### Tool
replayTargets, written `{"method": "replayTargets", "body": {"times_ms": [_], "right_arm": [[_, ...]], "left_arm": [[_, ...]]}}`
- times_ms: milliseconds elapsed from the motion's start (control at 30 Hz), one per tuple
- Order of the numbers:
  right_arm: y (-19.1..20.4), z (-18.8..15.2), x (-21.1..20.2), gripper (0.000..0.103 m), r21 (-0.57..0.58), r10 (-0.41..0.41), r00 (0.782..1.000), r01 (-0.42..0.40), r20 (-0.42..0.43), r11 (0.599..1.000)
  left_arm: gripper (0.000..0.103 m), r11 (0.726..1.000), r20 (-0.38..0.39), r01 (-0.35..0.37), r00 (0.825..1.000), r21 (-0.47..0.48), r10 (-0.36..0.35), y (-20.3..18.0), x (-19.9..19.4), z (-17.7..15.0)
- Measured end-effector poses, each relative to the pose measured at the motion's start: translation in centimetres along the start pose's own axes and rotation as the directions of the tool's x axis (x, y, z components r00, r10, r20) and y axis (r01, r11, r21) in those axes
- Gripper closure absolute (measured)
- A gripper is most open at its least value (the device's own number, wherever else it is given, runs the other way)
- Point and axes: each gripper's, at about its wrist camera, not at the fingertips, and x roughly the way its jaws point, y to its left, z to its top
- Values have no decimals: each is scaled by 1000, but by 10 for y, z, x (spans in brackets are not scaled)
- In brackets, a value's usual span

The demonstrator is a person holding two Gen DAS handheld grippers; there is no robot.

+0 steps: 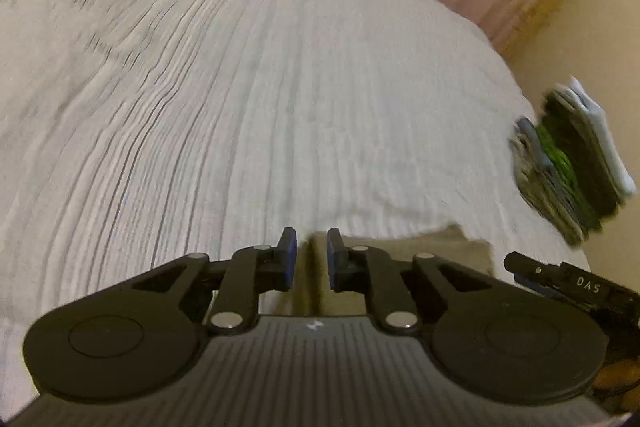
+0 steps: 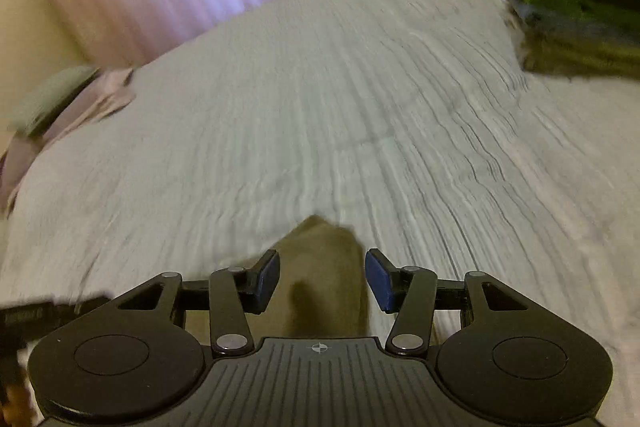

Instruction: Fold clothes

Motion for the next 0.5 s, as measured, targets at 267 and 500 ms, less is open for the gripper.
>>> {"method": "replayTargets", "body": {"times_ms": [267, 500], "right_arm": [[30, -66, -4, 52, -170, -76, 985, 49, -158, 984], [20, -67, -10, 52, -81, -54, 954, 31, -294, 996]], "left_arm": [[94, 984, -147, -77, 984, 162, 101, -32, 17, -34], [94, 980, -252, -110, 956, 168, 151, -29, -19, -46]]}}
